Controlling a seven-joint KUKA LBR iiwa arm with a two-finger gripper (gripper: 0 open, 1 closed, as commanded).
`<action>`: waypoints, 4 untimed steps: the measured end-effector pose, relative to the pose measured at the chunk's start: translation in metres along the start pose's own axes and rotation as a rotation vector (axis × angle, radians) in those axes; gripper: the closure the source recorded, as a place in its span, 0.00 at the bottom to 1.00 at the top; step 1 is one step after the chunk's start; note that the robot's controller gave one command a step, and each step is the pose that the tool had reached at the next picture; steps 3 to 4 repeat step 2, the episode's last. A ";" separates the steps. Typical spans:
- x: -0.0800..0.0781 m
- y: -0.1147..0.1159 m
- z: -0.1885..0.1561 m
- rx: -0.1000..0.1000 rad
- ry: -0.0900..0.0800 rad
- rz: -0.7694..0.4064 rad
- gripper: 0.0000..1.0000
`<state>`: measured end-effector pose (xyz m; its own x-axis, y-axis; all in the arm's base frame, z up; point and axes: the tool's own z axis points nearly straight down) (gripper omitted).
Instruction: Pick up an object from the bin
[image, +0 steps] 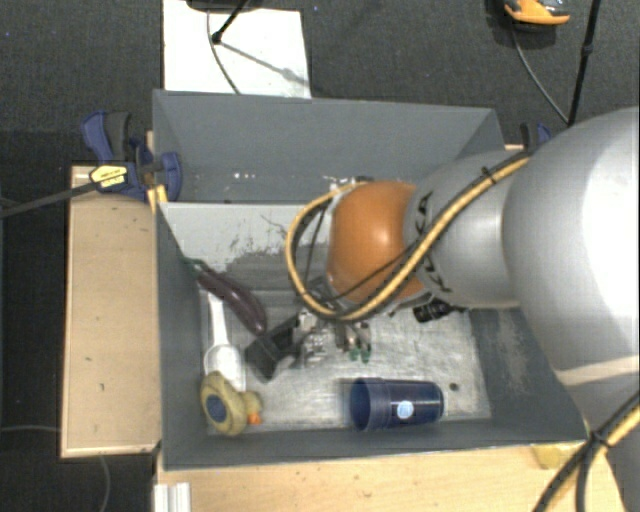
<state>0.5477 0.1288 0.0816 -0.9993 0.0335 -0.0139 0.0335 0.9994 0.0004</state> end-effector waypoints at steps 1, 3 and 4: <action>0.000 0.000 0.000 0.000 0.000 0.000 1.00; 0.003 0.012 -0.179 0.001 0.021 -0.153 1.00; 0.003 0.012 -0.179 0.001 0.021 -0.153 1.00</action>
Offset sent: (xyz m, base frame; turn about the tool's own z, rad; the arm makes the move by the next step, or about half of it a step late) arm -0.0036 0.0139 0.2110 -0.1758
